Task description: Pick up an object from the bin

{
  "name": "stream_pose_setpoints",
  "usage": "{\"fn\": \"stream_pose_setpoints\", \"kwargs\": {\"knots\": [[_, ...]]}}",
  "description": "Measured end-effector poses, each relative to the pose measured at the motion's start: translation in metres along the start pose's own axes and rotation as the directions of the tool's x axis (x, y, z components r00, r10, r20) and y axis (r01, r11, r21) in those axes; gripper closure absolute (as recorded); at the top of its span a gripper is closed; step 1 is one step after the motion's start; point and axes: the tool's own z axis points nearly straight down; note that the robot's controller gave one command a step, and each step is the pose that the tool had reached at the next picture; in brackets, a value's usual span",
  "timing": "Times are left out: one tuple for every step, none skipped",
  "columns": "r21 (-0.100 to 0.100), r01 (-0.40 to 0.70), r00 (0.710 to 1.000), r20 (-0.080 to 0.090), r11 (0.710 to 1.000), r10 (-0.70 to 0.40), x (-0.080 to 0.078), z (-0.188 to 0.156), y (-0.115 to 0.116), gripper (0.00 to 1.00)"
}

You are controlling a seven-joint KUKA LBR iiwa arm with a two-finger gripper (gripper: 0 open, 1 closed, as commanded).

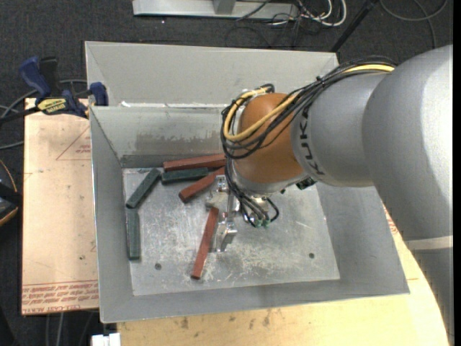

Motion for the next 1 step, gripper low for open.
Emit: {"fn": "stream_pose_setpoints", "kwargs": {"knots": [[0.000, -0.104, 0.995, -0.003, 0.995, 0.104, -0.0426, -0.0081, 0.0055, 0.00]]}}
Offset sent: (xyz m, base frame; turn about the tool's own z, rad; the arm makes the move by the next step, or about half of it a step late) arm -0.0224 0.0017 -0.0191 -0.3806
